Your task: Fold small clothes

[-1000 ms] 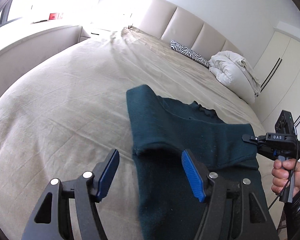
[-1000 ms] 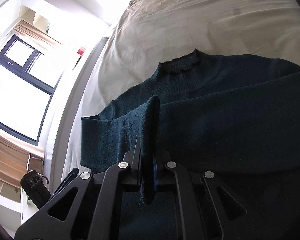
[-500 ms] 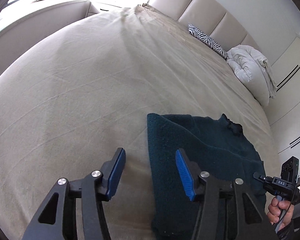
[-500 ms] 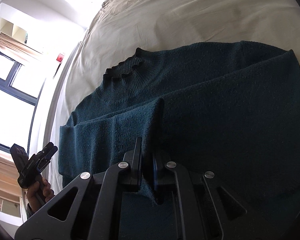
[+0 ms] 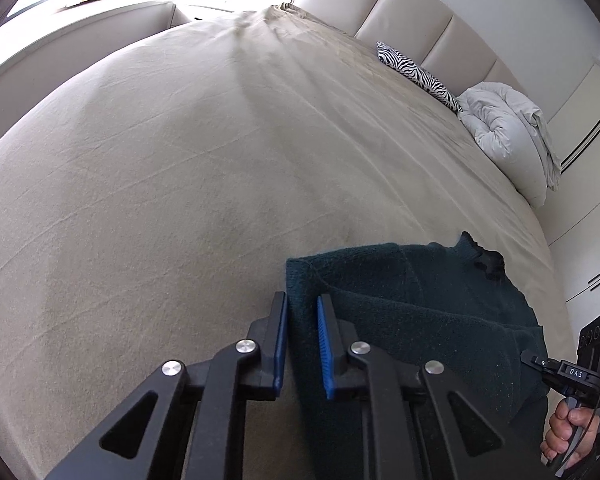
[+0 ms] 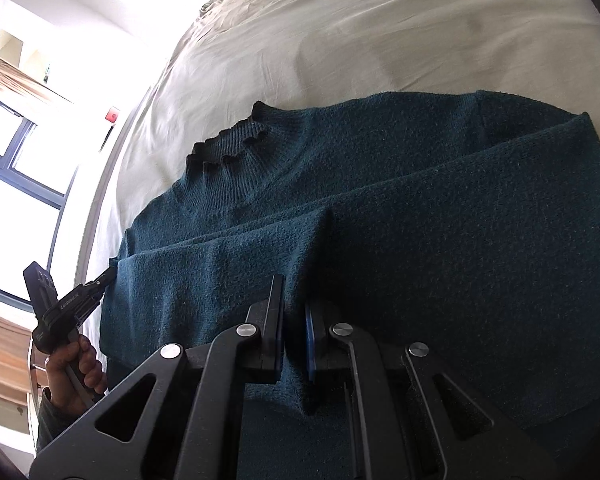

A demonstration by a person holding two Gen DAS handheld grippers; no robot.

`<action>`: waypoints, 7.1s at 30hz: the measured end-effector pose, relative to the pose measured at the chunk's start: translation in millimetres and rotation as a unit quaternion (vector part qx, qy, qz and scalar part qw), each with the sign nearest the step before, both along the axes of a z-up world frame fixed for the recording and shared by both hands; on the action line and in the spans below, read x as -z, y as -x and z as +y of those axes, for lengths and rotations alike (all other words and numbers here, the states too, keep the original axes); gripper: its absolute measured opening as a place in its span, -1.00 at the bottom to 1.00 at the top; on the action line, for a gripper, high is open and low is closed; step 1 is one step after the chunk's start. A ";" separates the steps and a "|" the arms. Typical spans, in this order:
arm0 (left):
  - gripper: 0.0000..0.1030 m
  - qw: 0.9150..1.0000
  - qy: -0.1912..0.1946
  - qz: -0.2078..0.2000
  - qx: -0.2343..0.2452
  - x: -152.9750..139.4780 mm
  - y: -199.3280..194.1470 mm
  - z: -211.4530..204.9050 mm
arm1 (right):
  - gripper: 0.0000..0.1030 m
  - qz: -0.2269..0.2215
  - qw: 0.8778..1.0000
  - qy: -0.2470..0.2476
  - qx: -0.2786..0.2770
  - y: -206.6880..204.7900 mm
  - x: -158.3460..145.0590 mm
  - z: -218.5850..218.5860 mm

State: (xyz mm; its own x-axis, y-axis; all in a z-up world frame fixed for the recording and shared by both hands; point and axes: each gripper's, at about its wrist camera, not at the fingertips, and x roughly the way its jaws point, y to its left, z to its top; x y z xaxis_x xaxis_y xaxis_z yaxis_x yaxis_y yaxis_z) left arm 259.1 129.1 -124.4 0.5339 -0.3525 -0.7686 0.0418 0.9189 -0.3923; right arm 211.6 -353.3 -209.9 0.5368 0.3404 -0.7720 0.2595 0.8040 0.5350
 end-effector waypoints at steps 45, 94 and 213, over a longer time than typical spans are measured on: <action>-0.77 1.000 0.010 -0.012 -0.007 7.0 -6.3 -3.8 | -0.88 -0.015 1.000 0.001 0.027 22.8 10.3 -7.1; -0.15 0.977 -0.184 -0.080 0.075 2.4 94.3 -49.3 | -0.63 -0.055 0.998 0.006 0.025 49.4 1.6 15.0; -0.88 0.933 0.343 -0.022 0.105 -106.1 215.9 49.7 | -0.89 -0.190 0.958 -0.165 0.139 303.4 -141.5 -99.5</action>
